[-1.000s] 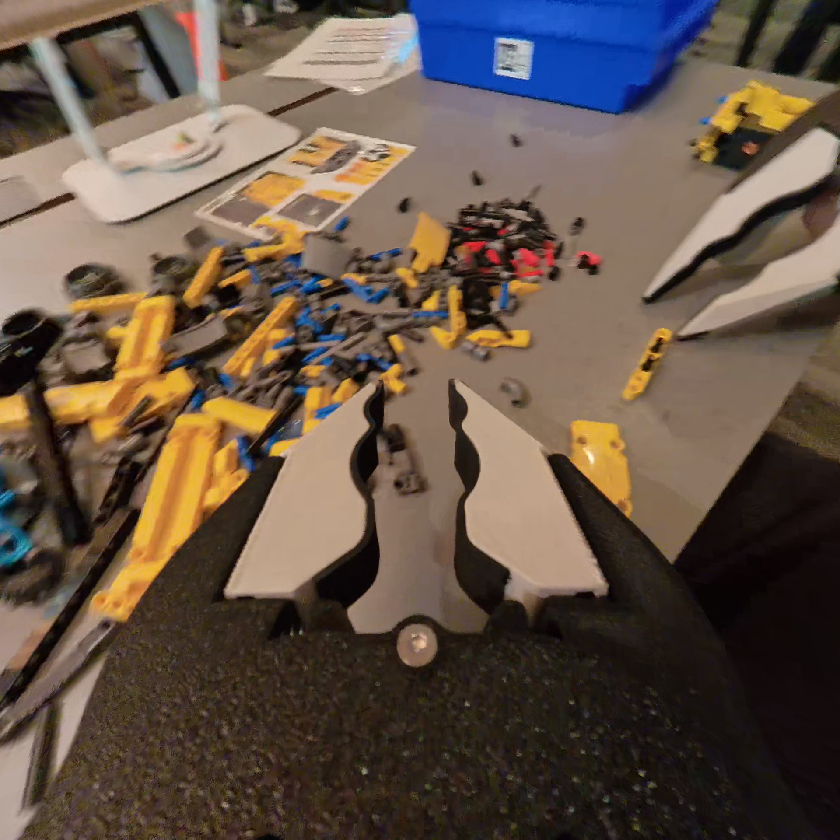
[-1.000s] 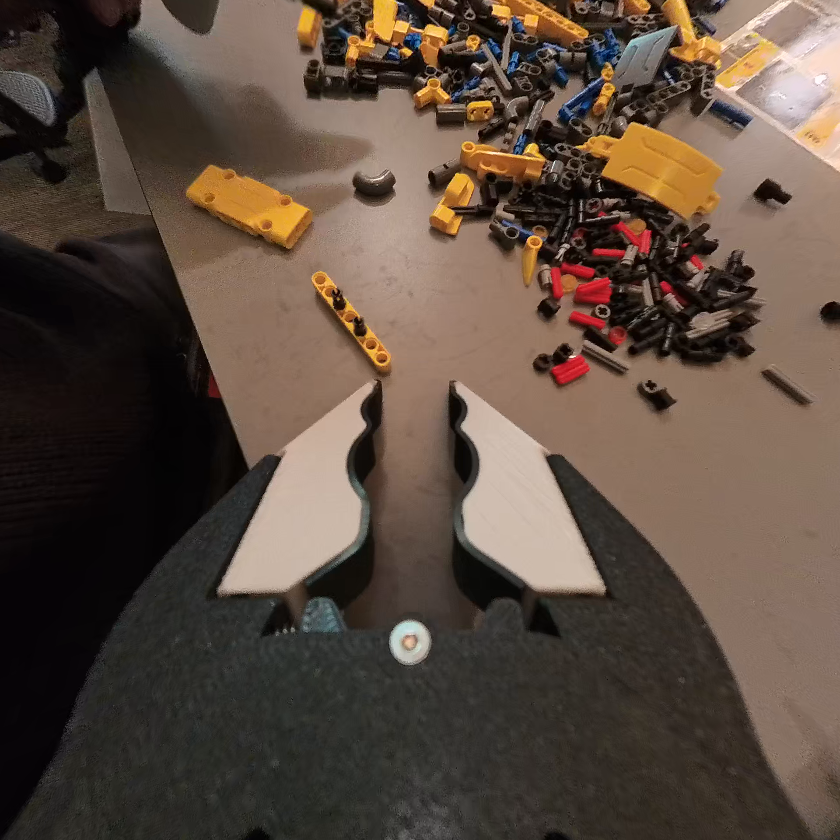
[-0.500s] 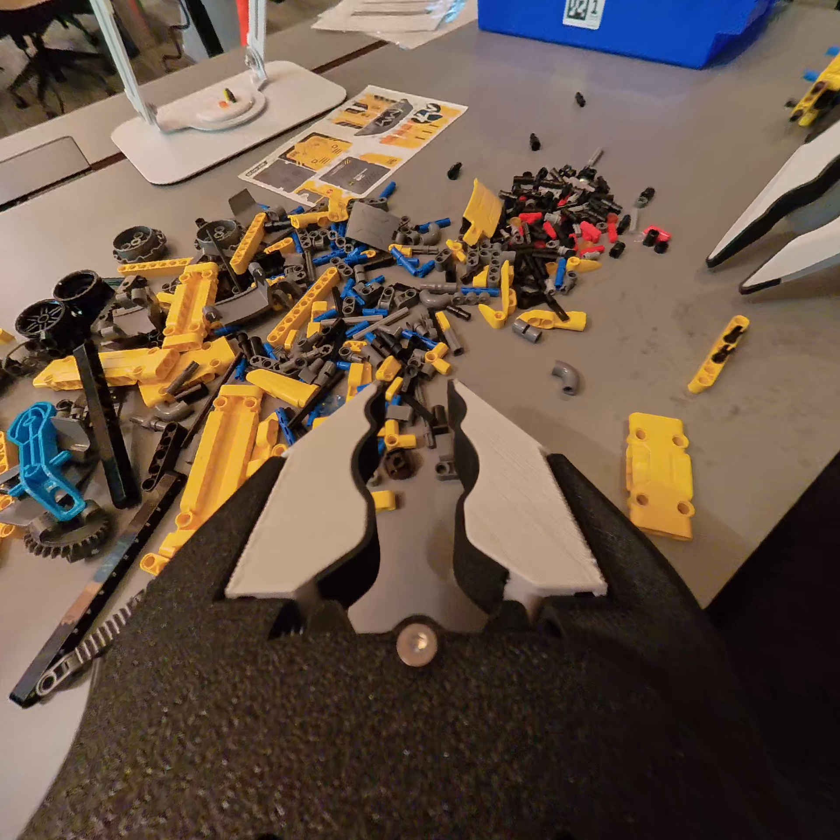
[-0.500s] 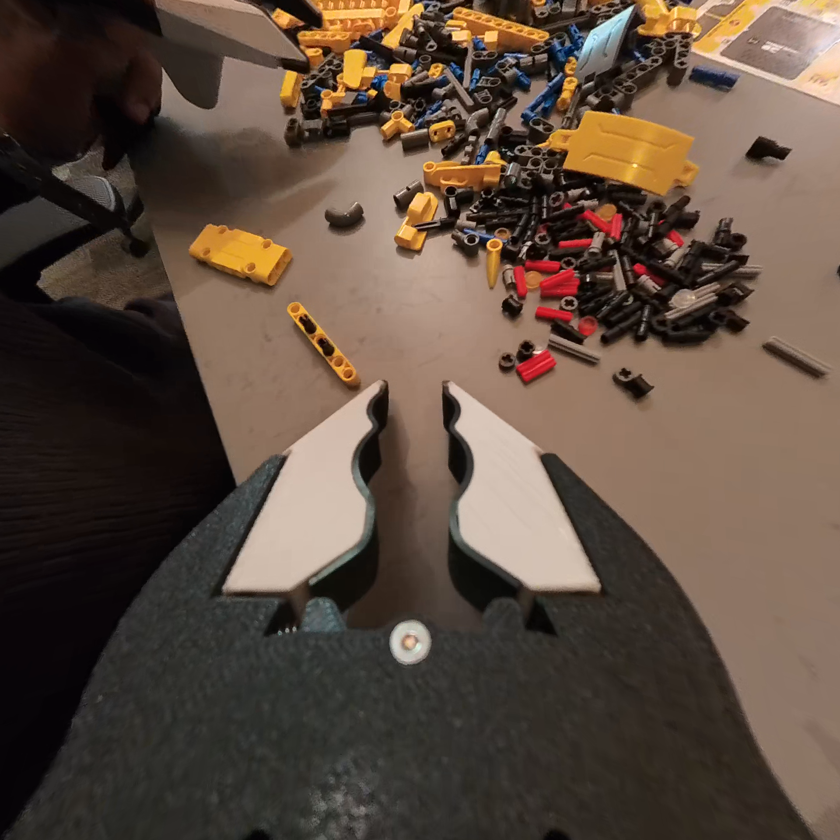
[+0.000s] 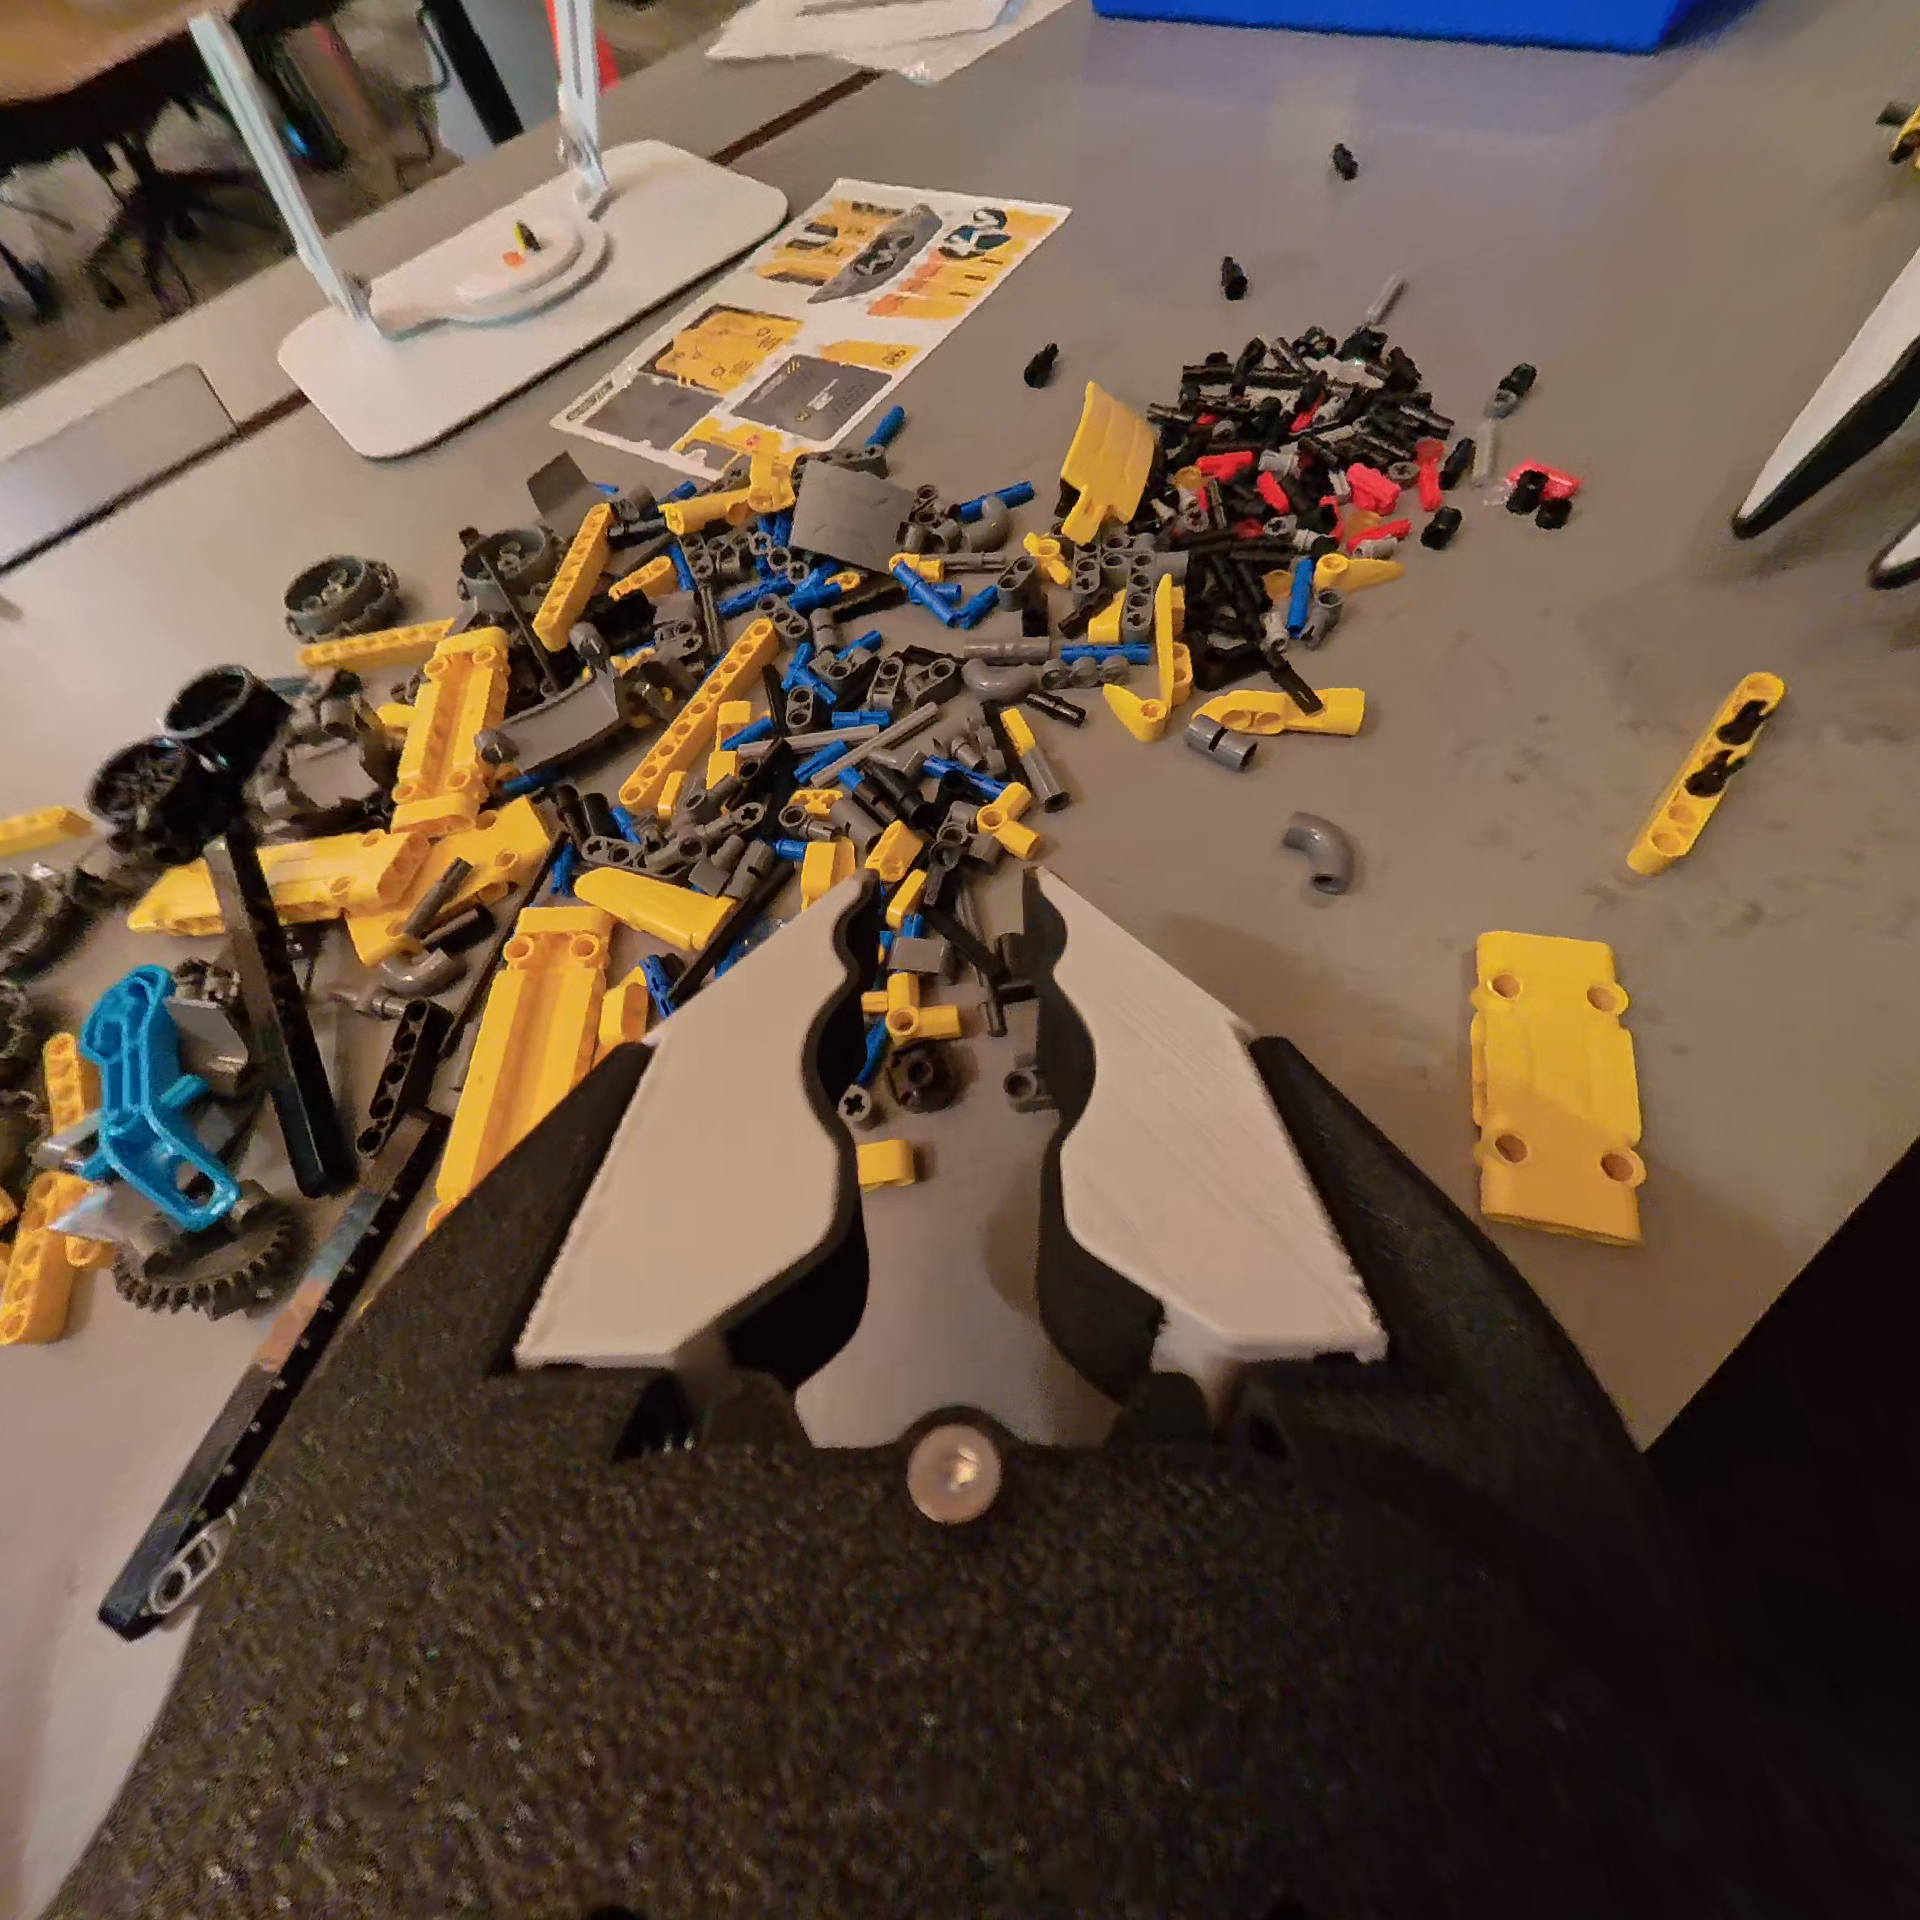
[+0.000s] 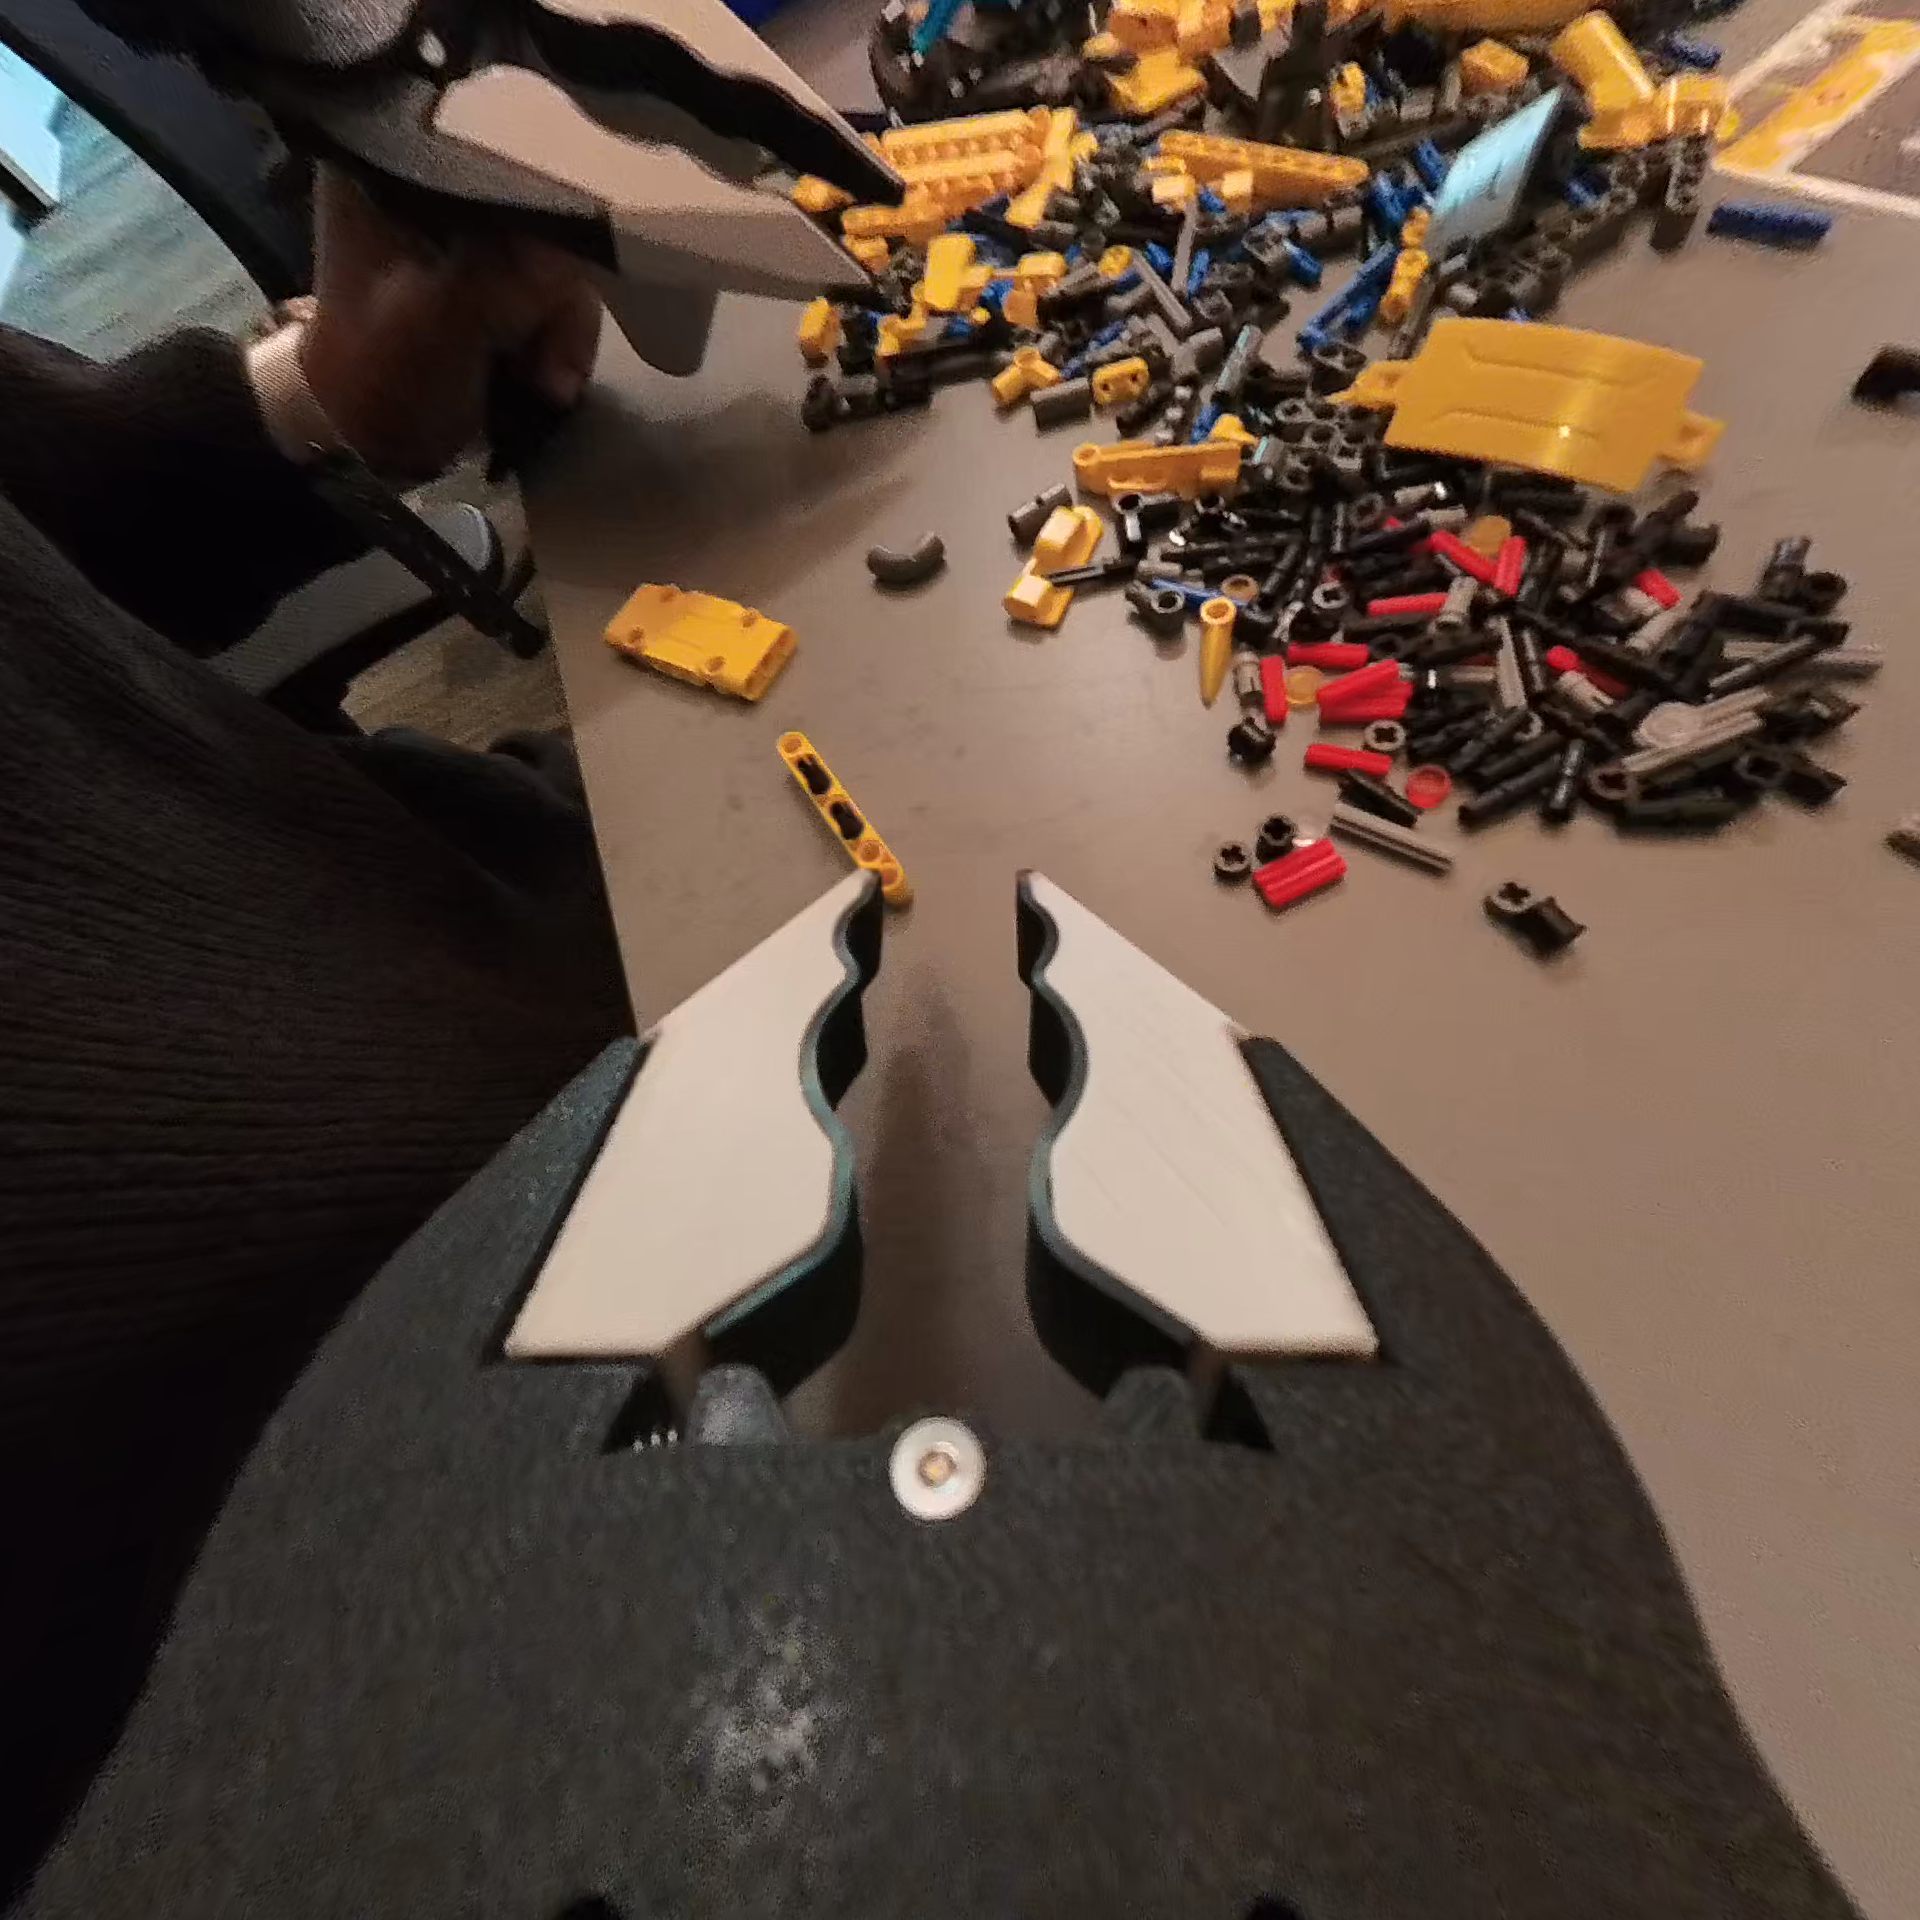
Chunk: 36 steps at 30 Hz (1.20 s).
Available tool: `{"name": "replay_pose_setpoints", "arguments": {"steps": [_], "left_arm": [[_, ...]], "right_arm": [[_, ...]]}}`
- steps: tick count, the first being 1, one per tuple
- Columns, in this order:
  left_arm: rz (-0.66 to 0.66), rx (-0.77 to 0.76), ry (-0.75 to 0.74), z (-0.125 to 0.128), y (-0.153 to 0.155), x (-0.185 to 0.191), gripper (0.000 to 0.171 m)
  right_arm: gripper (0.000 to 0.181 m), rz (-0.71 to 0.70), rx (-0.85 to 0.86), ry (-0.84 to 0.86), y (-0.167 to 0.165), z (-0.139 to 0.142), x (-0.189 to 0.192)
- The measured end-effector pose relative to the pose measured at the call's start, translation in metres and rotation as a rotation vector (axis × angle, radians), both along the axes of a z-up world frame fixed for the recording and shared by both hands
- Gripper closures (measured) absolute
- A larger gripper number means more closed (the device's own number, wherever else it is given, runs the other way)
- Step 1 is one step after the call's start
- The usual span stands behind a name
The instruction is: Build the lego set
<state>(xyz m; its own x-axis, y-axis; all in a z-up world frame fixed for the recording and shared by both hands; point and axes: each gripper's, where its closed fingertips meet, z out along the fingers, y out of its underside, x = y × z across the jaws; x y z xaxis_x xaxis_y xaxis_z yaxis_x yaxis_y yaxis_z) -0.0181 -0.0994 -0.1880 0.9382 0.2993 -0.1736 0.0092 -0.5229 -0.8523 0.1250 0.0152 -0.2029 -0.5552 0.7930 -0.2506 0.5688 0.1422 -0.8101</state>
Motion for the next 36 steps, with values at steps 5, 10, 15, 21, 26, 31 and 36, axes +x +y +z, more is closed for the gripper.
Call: {"name": "replay_pose_setpoints", "arguments": {"steps": [5,10,15,21,26,31,36], "left_arm": [[-0.065,0.018,0.089,0.006,0.002,0.014,0.145],[-0.148,0.067,0.017,0.012,0.008,0.036,0.145],[-0.274,0.186,-0.161,0.031,0.024,0.074,0.145],[-0.348,0.190,-0.256,0.035,0.043,0.104,0.144],[-0.315,0.074,-0.298,0.015,0.051,0.104,0.144],[-0.346,0.061,-0.336,0.014,0.059,0.114,0.144],[-0.359,0.069,-0.339,0.018,0.063,0.117,0.144]], "right_arm": [[0.149,0.022,0.075,0.045,-0.011,0.000,0.001],[0.151,0.044,0.298,0.049,-0.019,-0.020,-0.003],[0.173,0.063,0.334,0.075,-0.026,-0.021,-0.004],[0.173,-0.106,0.528,0.248,-0.007,-0.006,-0.018],[0.173,-0.132,0.902,0.279,0.009,-0.013,-0.011],[0.173,-0.087,1.088,0.288,0.004,-0.015,-0.002],[0.172,-0.051,0.970,0.282,-0.006,-0.015,0.007]]}}
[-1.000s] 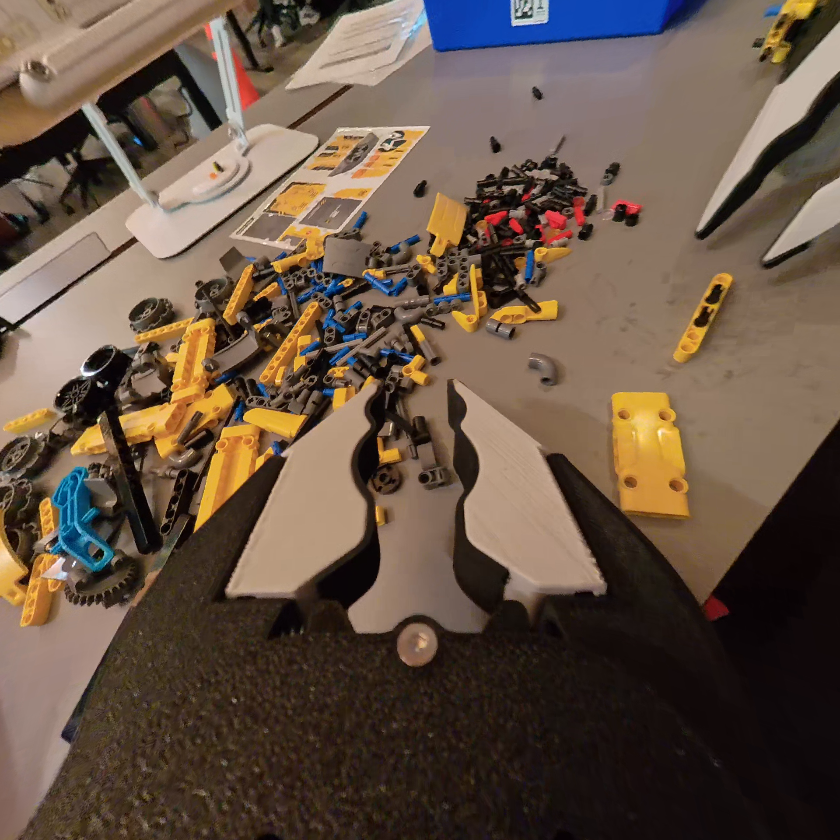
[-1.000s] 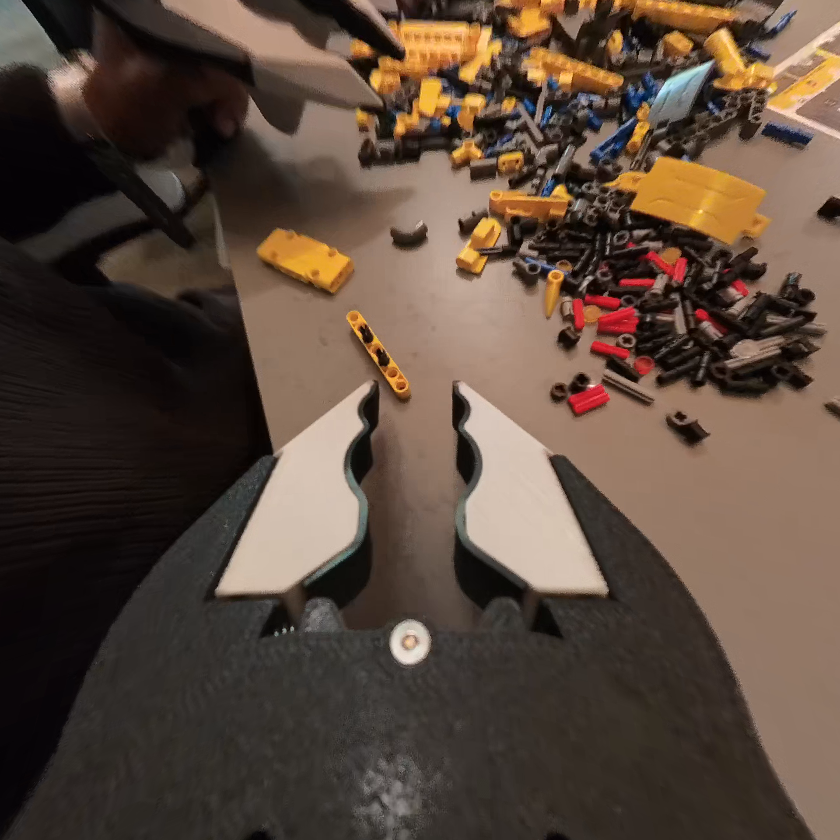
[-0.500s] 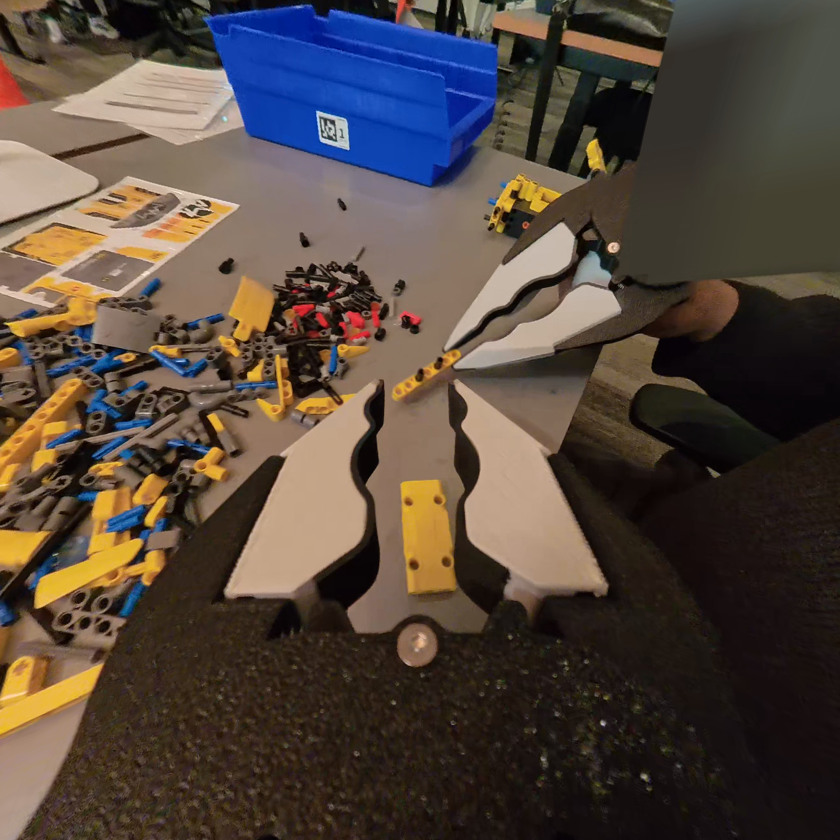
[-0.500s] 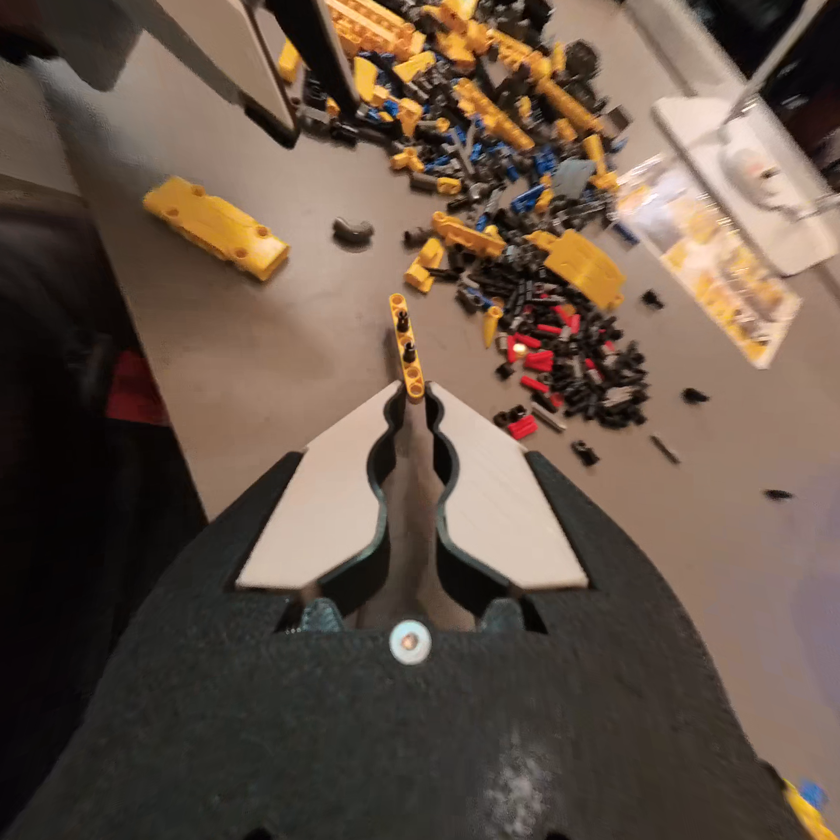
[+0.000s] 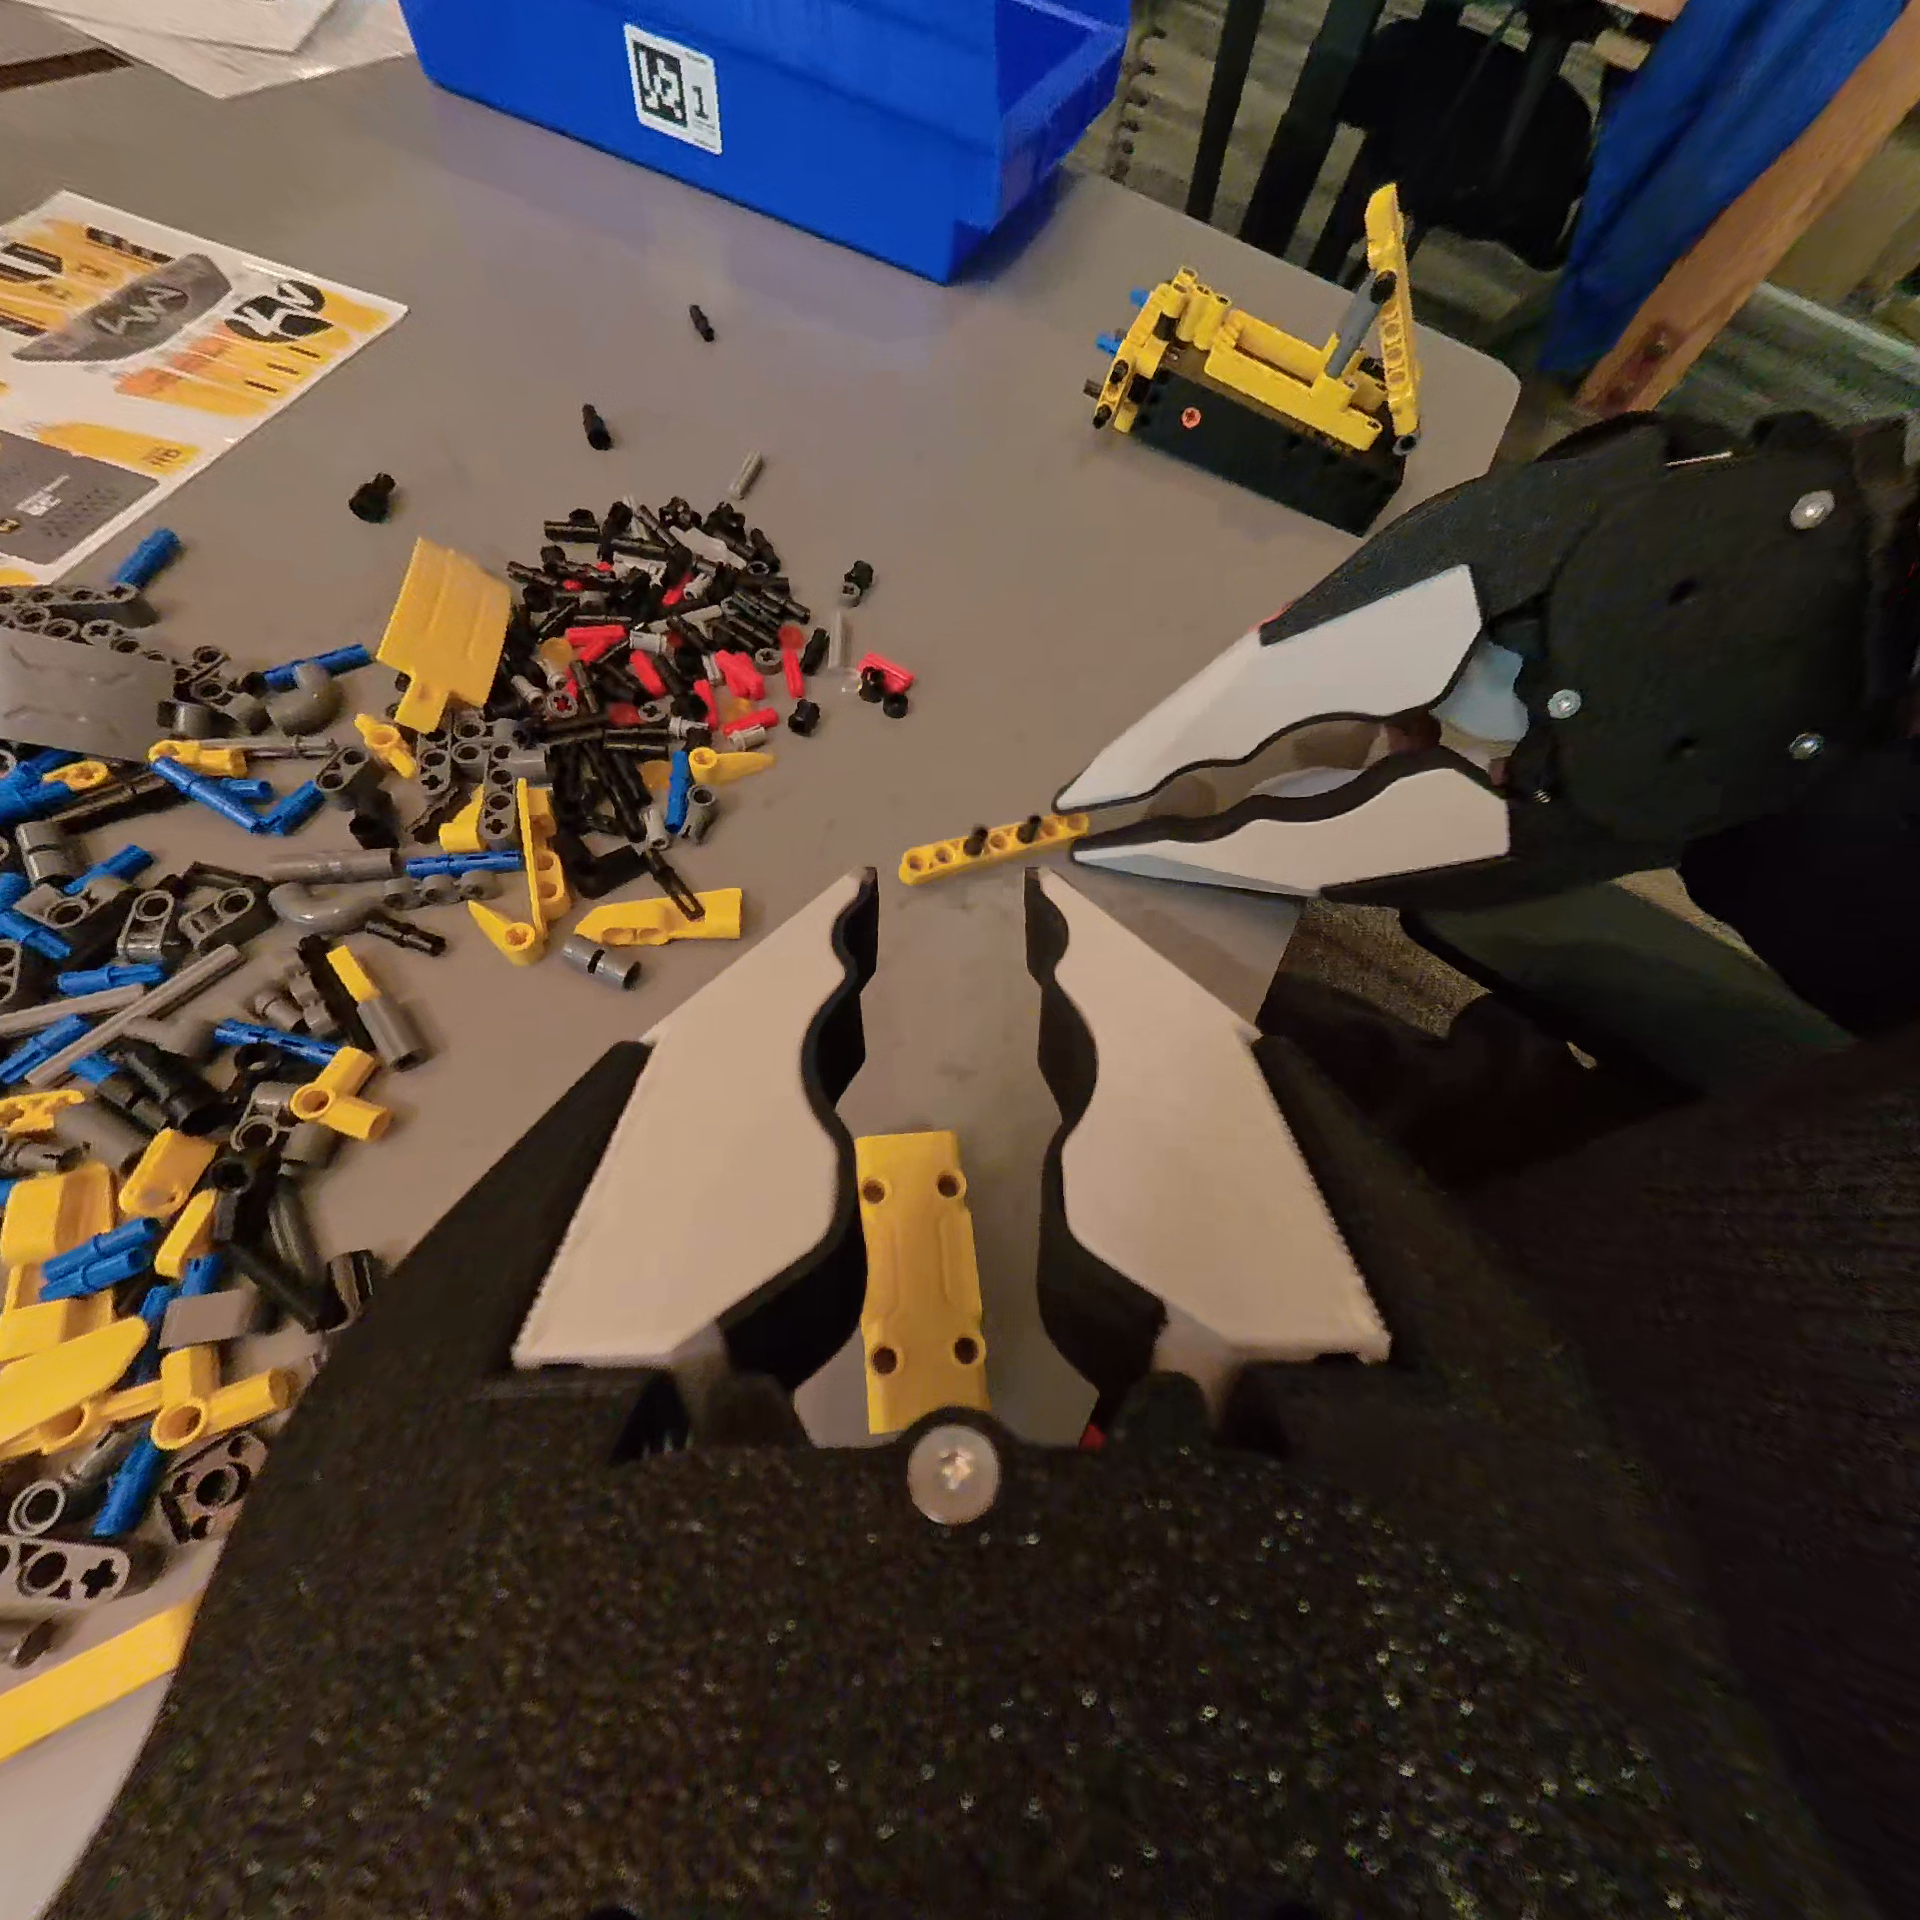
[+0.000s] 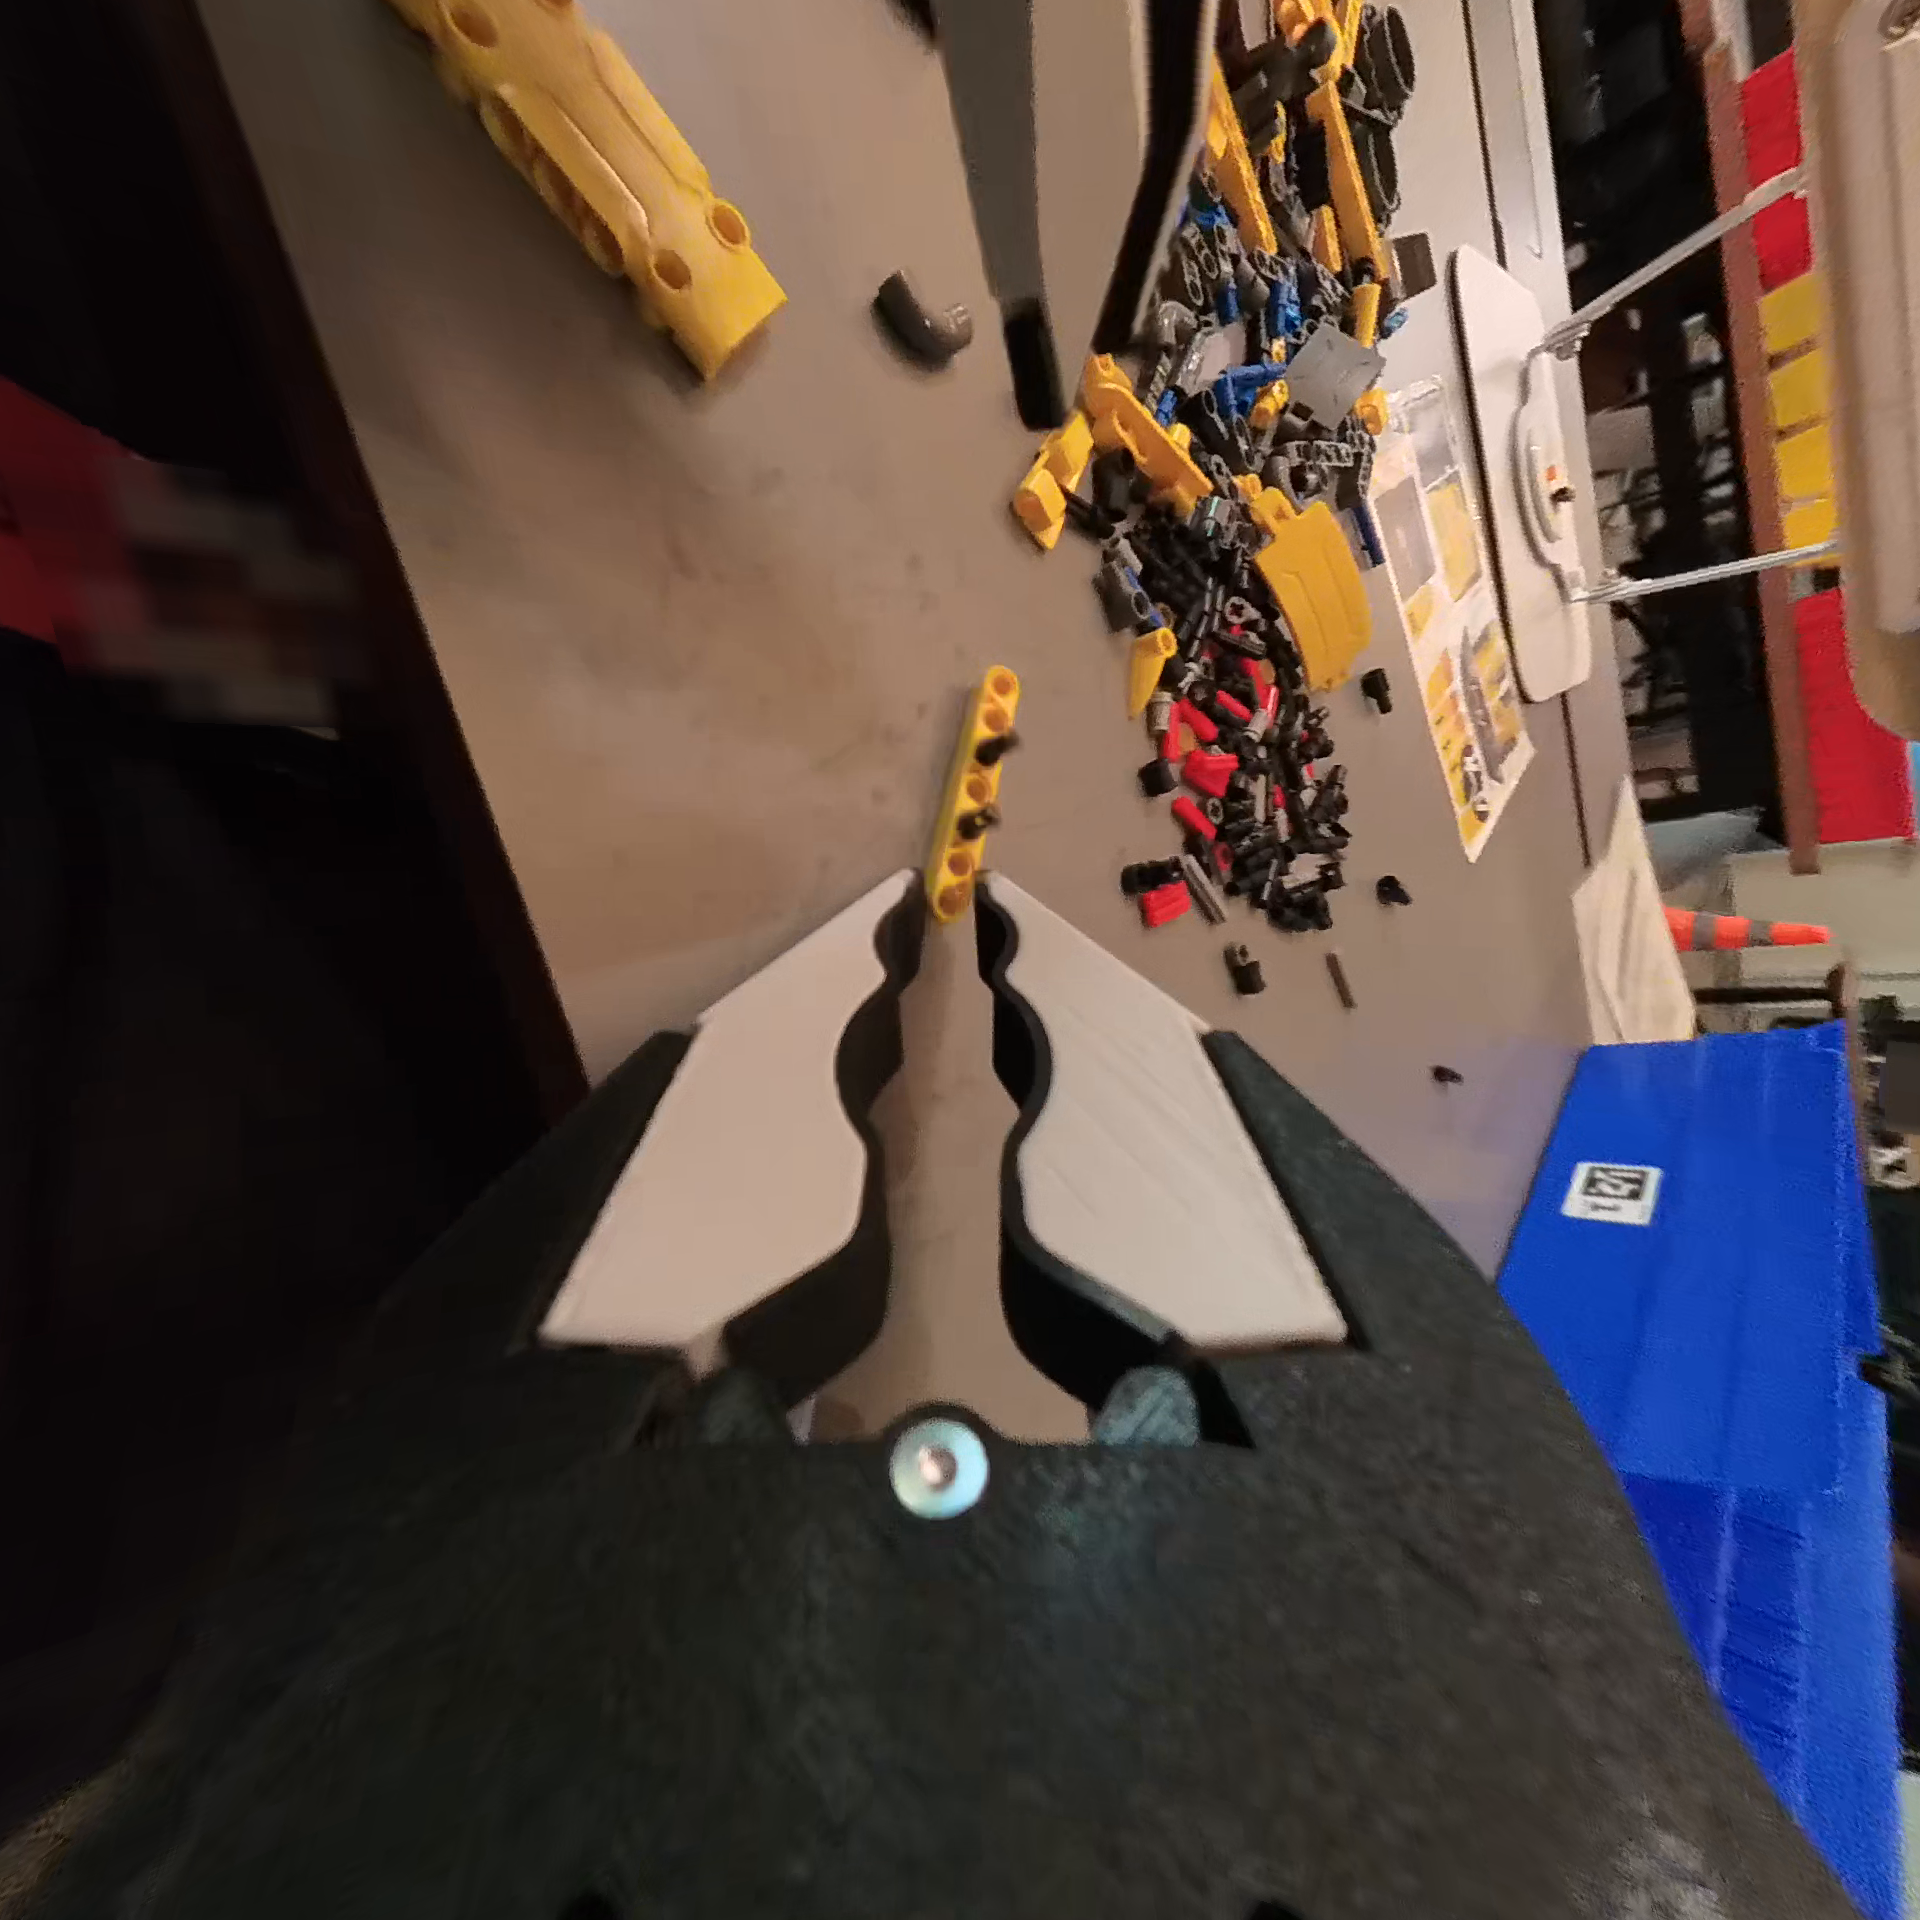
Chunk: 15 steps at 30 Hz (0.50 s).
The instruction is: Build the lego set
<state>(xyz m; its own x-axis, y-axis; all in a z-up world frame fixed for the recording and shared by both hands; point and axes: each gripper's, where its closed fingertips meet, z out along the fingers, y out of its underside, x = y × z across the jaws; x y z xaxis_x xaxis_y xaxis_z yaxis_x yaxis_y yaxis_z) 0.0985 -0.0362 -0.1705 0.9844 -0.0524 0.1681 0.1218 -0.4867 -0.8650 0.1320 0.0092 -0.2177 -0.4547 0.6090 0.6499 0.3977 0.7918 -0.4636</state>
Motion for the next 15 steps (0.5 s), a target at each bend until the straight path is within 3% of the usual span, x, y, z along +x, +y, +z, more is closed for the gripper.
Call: {"name": "replay_pose_setpoints", "arguments": {"steps": [7,15], "left_arm": [[-0.023,-0.005,-0.021,-0.002,0.004,0.007,0.144],[-0.051,-0.010,-0.015,-0.003,0.016,0.016,0.144]], "right_arm": [[0.161,0.011,-0.235,0.006,-0.010,0.009,0.009],[0.155,-0.127,-0.517,-0.060,-0.003,0.003,-0.011]]}}
